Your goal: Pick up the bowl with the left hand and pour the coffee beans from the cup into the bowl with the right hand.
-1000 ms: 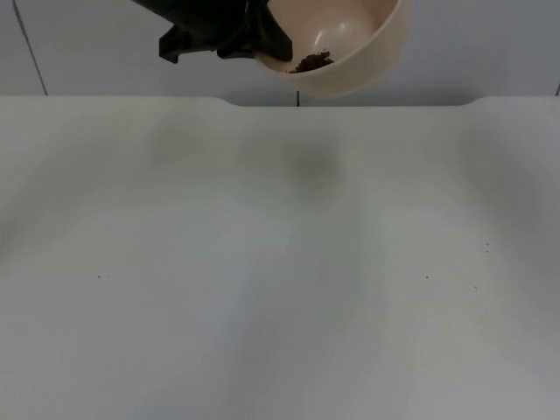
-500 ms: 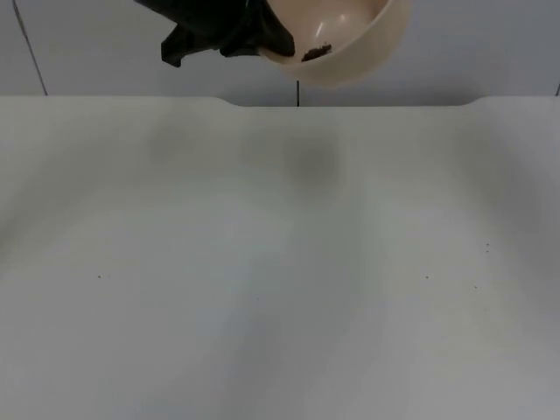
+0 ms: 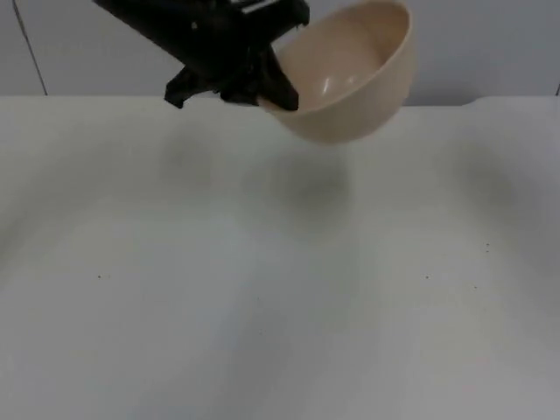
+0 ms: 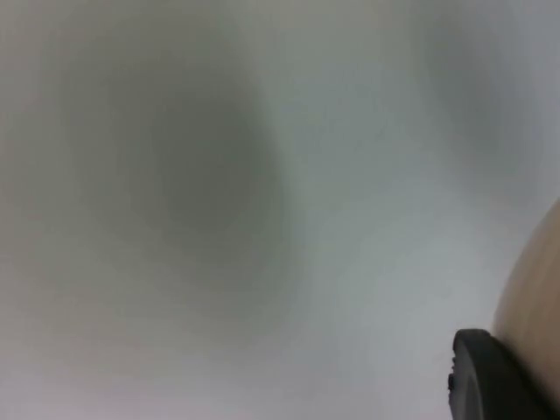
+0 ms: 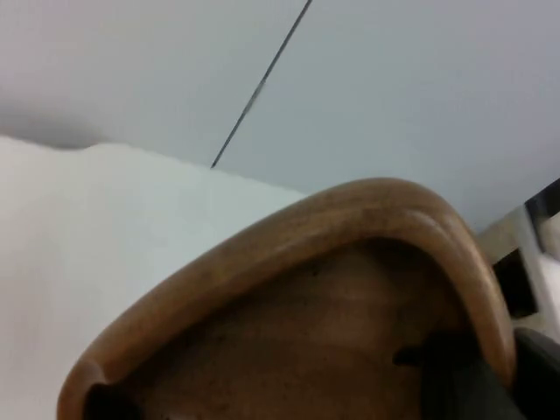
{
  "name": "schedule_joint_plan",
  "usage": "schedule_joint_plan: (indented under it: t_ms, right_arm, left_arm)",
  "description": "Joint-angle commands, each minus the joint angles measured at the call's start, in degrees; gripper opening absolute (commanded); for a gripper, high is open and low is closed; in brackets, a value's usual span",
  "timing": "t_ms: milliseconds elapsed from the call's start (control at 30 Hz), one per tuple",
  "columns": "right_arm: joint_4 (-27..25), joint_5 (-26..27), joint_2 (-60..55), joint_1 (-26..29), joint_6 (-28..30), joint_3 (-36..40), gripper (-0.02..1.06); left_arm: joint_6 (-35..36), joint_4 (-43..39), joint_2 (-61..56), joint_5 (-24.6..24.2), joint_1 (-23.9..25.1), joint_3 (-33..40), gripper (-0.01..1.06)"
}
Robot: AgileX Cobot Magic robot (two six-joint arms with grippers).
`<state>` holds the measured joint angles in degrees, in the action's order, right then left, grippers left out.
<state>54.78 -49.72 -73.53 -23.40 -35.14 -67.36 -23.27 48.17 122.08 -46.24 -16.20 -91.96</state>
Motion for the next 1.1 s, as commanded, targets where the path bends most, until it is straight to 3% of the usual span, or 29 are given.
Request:
schedule_joint_plan:
  t_ms: [0,33,67,133,200,267,467,500,633,700,867,967,1067]
  right_arm:
    - [-1.6,-0.3,1.1,0.3,0.1,1.5,0.00]
    - [-2.0,-0.3,1.7,0.3,-0.3,2.6,0.00]
    - [-2.0,-0.3,1.7,0.3,-0.3,2.6,0.00]
    - [-2.4,-0.4,3.6,0.3,-1.4,5.7,0.00]
    - [-2.4,-0.4,6.3,0.8,-3.0,9.0,0.00]
    - [-2.5,-0.5,7.5,1.4,-3.9,10.7,0.00]
    - [-7.0,0.0,17.1,7.7,-4.2,19.4,0.00]
    - [-7.0,0.0,17.1,7.7,-4.2,19.4,0.00]
    - [-8.8,0.7,19.9,9.6,-4.2,24.0,0.00]
    - [-8.8,0.7,20.1,9.6,-4.2,24.5,0.00]
    - [-10.9,3.7,19.9,9.6,-6.0,27.2,0.00]
    - [-11.5,4.1,18.7,9.6,-5.8,27.8,0.00]
    - [-11.6,5.5,16.7,9.6,-6.1,28.9,0.00]
  left_arm:
    - [4.8,-11.4,-1.1,-1.7,-0.9,-0.3,0.00]
    - [7.6,-18.0,-1.9,-1.4,-2.0,-0.2,0.00]
    - [7.6,-18.0,-1.9,-1.4,-2.0,-0.2,0.00]
    - [13.9,-32.1,-4.0,0.5,-3.8,1.2,0.00]
    - [16.8,-37.4,-6.8,3.0,-4.9,4.6,0.00]
    - [16.8,-37.7,-8.1,4.4,-5.1,6.5,0.00]
    - [22.5,-38.8,-21.7,15.1,-5.2,24.4,0.00]
    - [22.5,-38.8,-21.7,15.1,-5.2,24.4,0.00]
    - [29.8,-43.5,-33.3,19.9,-5.3,36.7,0.00]
    - [30.6,-44.6,-34.8,20.0,-5.3,38.2,0.00]
    - [50.2,-64.6,-49.3,18.1,-5.3,49.2,0.00]
    - [54.7,-70.8,-52.4,15.9,-5.3,50.6,0.00]
    - [55.1,-72.0,-53.3,15.5,-5.1,51.6,0.00]
